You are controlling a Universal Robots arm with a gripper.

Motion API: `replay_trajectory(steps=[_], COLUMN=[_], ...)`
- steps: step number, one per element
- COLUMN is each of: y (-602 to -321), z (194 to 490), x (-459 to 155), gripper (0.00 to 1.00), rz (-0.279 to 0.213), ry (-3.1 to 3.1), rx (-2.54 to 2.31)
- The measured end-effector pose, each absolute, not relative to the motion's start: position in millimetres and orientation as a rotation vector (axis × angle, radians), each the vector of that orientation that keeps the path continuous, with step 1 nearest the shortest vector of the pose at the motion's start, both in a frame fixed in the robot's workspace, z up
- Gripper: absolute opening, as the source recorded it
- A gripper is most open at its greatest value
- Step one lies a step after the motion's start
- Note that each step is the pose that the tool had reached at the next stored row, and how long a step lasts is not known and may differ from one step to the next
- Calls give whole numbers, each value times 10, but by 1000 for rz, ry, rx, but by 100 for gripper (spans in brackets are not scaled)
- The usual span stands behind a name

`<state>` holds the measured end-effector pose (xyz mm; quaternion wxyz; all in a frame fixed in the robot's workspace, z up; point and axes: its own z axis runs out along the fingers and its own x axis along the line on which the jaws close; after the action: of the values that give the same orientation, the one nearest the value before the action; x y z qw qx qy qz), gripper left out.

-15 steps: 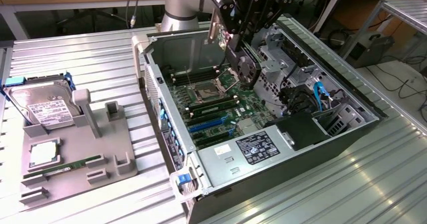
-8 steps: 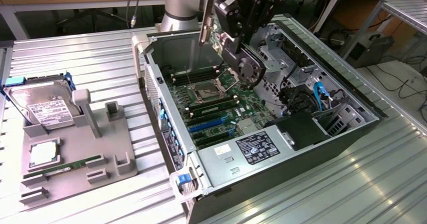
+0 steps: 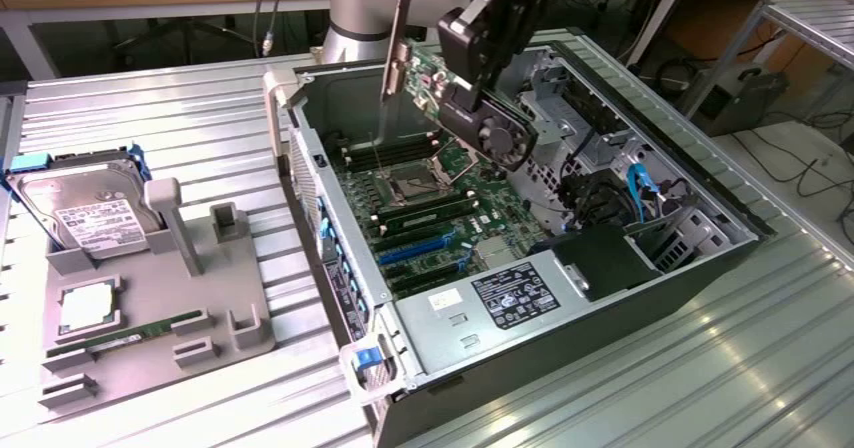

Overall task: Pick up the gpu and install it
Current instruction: 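Insert the gpu into the slot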

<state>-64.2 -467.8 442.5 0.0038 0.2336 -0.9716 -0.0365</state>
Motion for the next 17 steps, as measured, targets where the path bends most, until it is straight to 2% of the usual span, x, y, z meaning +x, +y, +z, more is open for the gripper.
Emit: replay_trajectory(steps=[17], y=[-4678], z=[4363], x=[-642], gripper=[26], rz=[-110], ry=[-2837], rx=[1294])
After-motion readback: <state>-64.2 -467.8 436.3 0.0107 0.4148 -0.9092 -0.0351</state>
